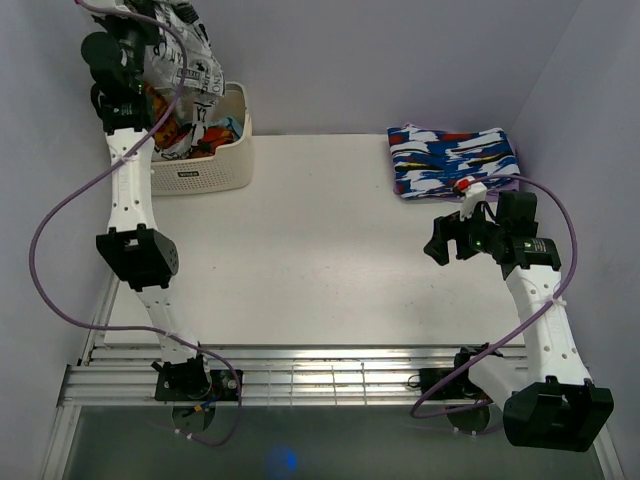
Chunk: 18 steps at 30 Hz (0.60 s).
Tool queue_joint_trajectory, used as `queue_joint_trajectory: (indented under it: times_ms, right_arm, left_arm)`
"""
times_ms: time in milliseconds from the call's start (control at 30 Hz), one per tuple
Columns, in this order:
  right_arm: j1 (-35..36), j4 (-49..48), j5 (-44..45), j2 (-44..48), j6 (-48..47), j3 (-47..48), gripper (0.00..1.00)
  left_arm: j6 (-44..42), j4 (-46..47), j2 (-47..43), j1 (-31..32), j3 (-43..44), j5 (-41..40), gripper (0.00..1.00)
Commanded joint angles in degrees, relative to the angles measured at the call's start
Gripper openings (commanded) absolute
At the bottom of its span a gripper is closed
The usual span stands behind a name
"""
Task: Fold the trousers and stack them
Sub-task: Move the trousers to the center of the board
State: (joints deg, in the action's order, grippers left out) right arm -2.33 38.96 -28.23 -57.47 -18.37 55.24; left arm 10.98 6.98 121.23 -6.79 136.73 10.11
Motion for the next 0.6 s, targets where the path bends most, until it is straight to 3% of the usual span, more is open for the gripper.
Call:
queue_joint_trajectory:
  times_ms: [0,133,400,567]
  right_arm:
    - [0.22,-1.25,-1.13,1.4,0.53,-0.66,0.9]
    - [0.22,-1.25,-1.13,2.36,0.7,-0.58,0.9]
    - [0.22,-1.34,-1.83,2.19,0.88,-0.22,0.9]
    - [0.22,-0.99,-2.97,0.96,0.88,0.83,0.9]
  left_arm:
    - [1.4,11.3,-12.85,0.02,4.16,1.58,0.0]
    - [4.12,11.39,-18.12,0.02,1.71,3.86,0.0]
    - [12.47,11.56,-32.87,0.02,-12.77,12.2,0.0]
    - [18.71,11.39,-40.01,0.02,-23.15,25.03,0.0]
